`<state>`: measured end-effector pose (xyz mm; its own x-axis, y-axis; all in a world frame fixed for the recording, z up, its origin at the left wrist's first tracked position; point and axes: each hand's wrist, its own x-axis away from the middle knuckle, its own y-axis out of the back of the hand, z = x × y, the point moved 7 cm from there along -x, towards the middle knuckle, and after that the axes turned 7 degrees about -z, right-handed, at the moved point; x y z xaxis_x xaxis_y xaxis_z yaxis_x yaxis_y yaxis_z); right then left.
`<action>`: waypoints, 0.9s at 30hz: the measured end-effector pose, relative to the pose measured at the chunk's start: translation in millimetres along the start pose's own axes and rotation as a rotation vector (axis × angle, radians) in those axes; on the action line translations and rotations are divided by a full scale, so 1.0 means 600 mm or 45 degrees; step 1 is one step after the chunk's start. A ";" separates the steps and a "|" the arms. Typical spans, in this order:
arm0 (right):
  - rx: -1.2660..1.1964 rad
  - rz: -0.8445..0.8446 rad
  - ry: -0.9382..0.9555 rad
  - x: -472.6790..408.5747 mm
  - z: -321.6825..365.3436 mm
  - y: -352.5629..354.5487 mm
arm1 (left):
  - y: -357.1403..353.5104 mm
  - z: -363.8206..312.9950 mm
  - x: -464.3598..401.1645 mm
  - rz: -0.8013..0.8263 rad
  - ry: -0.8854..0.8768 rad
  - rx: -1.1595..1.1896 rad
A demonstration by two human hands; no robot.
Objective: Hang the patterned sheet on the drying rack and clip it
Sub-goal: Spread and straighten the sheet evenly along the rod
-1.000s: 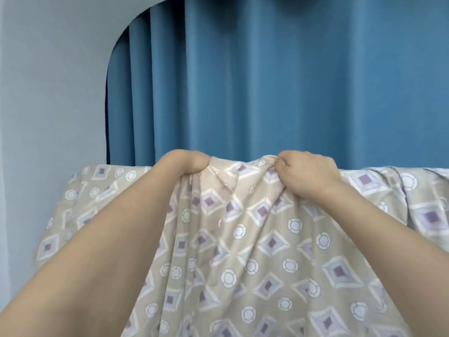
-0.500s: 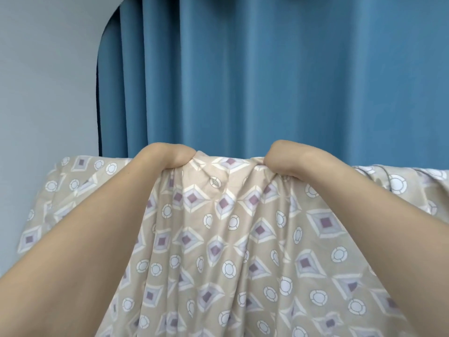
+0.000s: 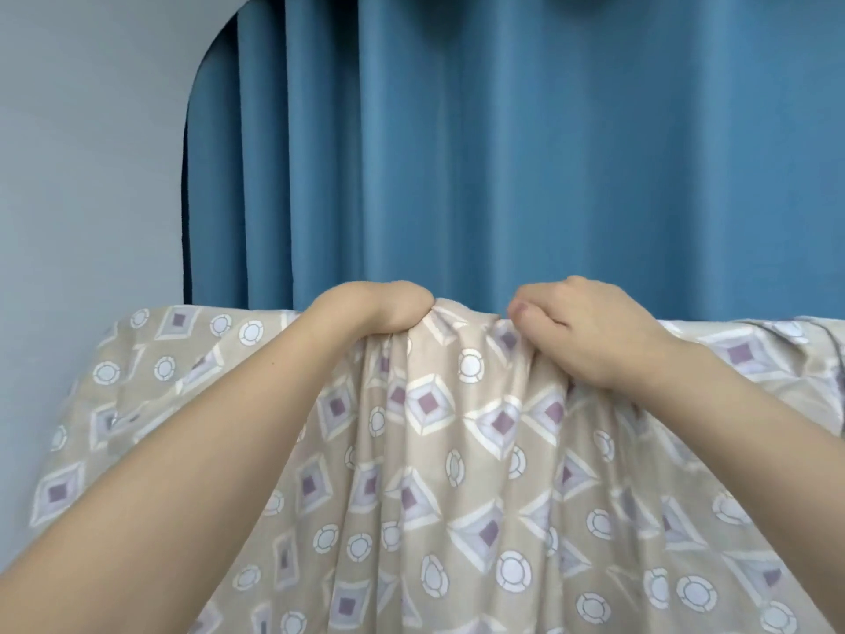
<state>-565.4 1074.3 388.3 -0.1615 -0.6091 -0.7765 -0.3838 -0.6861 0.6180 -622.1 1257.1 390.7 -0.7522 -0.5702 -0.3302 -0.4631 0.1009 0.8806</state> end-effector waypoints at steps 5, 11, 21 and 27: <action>0.301 0.242 -0.265 -0.013 0.018 -0.029 | 0.010 -0.015 0.001 -0.207 -0.361 -0.283; 0.065 0.388 -0.637 -0.020 0.015 -0.027 | 0.019 0.042 0.070 -0.961 -0.739 -0.071; 0.541 -0.016 -0.299 -0.079 0.152 -0.045 | 0.032 0.157 0.094 -1.034 -0.814 -0.311; 0.574 0.128 -0.436 -0.075 0.186 -0.060 | 0.058 0.238 0.118 -1.262 -0.590 -0.505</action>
<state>-645.7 1170.8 387.1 -0.4734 -0.4476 -0.7587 -0.6891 -0.3483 0.6355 -758.2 1336.6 349.2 -0.2801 0.1043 -0.9543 -0.8268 -0.5313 0.1846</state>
